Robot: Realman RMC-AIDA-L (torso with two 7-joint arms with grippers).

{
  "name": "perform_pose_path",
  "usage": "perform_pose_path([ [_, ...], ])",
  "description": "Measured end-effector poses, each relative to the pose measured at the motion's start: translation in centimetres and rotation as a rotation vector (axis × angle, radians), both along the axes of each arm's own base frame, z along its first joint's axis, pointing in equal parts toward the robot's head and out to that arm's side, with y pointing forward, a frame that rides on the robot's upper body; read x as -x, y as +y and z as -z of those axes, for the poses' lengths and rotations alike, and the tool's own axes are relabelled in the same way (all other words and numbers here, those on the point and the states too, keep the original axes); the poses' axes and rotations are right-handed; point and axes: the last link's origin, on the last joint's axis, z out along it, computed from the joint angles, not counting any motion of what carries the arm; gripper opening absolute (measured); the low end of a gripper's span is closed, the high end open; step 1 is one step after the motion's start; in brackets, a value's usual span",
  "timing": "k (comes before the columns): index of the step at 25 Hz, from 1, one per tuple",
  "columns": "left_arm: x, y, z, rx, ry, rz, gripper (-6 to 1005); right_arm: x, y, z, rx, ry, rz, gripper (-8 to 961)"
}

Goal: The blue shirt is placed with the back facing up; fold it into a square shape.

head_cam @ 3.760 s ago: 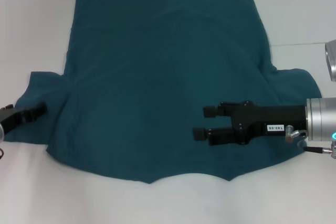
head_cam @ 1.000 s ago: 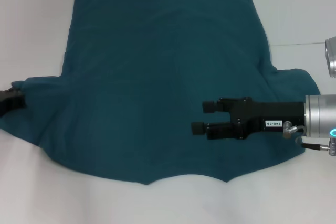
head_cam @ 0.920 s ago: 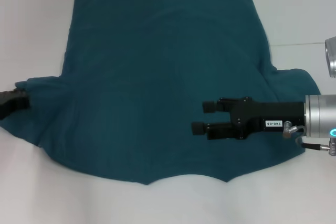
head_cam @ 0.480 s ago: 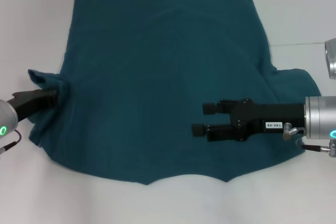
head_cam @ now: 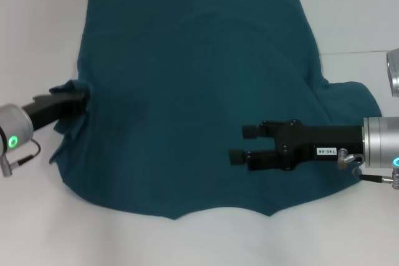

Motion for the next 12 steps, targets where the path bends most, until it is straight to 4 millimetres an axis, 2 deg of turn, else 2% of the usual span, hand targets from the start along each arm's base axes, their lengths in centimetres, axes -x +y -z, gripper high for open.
perform_pose_path([
  [4, -1.1, 0.9, -1.3, -0.031, 0.007, 0.030, 0, 0.0, 0.0, 0.0, 0.001, -0.001, 0.001, 900],
  [12, -2.1, 1.6, -2.7, -0.065, 0.026, 0.060, 1, -0.2, -0.2, 0.2, 0.010, 0.005, 0.010, 899],
])
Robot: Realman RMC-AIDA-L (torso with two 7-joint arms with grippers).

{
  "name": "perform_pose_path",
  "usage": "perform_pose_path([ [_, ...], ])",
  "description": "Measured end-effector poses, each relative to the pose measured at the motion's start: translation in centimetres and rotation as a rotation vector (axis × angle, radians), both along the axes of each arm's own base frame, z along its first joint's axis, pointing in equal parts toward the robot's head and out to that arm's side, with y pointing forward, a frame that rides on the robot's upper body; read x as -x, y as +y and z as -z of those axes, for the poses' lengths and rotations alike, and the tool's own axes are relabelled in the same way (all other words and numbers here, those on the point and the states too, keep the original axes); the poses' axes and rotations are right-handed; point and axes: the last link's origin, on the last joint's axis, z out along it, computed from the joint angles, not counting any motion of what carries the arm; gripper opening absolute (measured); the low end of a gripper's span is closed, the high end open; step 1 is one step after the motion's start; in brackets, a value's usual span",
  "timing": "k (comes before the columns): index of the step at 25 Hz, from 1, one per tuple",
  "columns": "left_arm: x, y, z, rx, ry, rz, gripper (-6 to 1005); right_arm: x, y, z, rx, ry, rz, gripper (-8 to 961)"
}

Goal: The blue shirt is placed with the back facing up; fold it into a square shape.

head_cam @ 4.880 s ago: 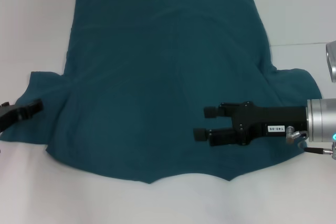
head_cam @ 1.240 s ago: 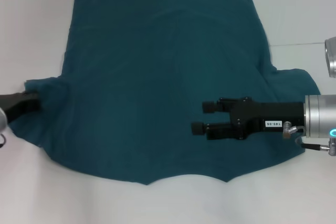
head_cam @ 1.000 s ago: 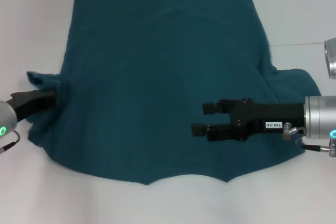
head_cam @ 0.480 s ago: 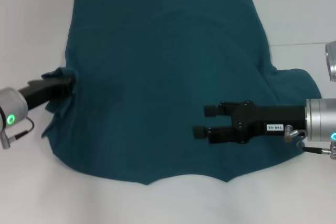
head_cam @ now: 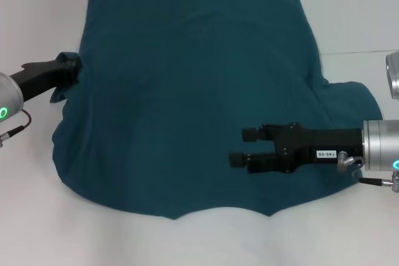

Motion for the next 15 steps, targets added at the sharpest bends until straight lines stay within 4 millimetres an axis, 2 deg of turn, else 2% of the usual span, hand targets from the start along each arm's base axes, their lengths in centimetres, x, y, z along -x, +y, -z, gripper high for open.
perform_pose_path([
  [9, -0.6, -0.3, 2.1, 0.056, -0.008, 0.007, 4, -0.1, 0.0, 0.0, -0.001, 0.000, 0.003, 899],
  [10, -1.0, -0.4, 2.8, 0.076, -0.017, 0.014, 4, -0.1, 0.0, 0.0, 0.000, 0.000, 0.003, 899],
  [15, -1.9, -0.5, 4.0, 0.108, -0.037, 0.036, 5, -0.1, 0.0, 0.0, 0.000, -0.002, 0.000, 899],
])
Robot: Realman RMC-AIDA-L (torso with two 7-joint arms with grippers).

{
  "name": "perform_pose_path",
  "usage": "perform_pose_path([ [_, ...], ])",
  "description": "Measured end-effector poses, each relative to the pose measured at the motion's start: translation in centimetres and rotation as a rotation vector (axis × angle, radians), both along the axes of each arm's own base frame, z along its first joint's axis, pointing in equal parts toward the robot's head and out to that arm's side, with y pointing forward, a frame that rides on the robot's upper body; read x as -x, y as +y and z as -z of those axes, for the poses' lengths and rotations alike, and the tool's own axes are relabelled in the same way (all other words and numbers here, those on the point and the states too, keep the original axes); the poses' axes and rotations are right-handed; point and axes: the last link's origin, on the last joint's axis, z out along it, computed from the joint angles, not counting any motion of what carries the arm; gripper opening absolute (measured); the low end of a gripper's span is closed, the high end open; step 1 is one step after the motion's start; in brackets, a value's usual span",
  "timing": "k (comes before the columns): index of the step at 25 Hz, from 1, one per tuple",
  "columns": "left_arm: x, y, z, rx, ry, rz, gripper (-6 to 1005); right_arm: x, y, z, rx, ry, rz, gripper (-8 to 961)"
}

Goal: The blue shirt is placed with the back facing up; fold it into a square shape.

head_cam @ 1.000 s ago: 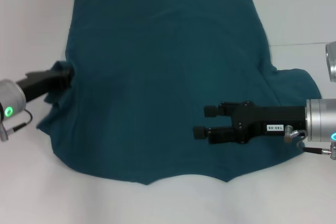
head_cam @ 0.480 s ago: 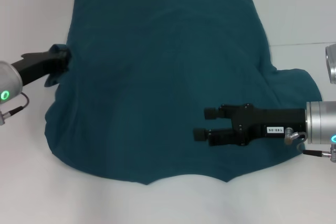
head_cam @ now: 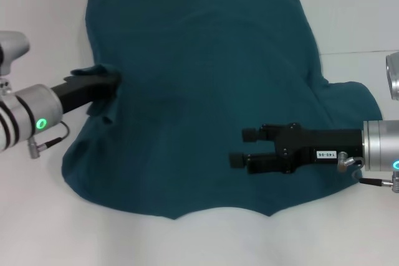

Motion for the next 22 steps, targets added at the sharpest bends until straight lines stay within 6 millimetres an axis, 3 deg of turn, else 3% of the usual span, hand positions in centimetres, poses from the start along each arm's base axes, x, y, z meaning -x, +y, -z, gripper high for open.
perform_pose_path([
  [3, -0.6, -0.1, 0.7, 0.021, -0.016, 0.018, 6, -0.1, -0.1, 0.1, 0.005, 0.002, 0.003, 899],
  [14, -1.3, -0.5, 1.8, 0.059, -0.011, 0.047, 393, -0.3, -0.2, 0.2, 0.010, 0.003, 0.009, 900],
  [22, -0.8, -1.1, 1.4, 0.055, -0.026, 0.047, 586, -0.8, 0.1, -0.5, 0.003, 0.006, 0.056, 900],
])
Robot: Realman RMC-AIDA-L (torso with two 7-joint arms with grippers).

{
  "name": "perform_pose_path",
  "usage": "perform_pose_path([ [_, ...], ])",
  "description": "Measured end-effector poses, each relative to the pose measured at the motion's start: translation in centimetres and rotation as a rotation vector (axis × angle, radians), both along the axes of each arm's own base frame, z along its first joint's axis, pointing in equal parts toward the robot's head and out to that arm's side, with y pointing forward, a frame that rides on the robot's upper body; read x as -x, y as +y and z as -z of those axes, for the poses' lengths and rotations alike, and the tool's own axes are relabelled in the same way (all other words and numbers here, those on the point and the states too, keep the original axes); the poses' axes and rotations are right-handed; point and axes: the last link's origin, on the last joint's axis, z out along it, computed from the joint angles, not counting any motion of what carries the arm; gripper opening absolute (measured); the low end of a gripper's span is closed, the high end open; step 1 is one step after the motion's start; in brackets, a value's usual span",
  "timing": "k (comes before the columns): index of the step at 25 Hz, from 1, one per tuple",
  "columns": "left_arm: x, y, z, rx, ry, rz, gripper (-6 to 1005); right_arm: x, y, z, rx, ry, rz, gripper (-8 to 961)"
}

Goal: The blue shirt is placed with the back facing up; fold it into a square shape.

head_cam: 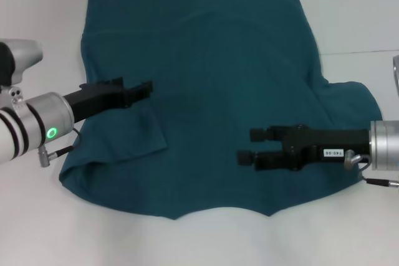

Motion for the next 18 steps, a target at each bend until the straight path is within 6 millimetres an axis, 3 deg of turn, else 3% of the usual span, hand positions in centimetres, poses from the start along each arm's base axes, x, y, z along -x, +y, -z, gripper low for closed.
perform_pose_path([
  [8, -0.4, -2.4, 0.2, 0.084, -0.061, 0.128, 853, -1.3, 1.1, -2.0, -0.033, 0.019, 0.166, 900],
  [11, -0.8, -4.1, 0.5, 0.155, -0.067, 0.243, 870, -2.2, 1.9, -2.9, -0.074, 0.035, 0.264, 899],
  [12, -1.1, -5.4, 0.6, 0.196, -0.077, 0.342, 876, -2.3, 2.0, -3.0, -0.083, 0.039, 0.283, 899],
  [18, -1.3, -7.9, 0.7, 0.286, -0.090, 0.481, 887, -3.4, 2.5, -3.7, -0.136, 0.057, 0.375, 899],
])
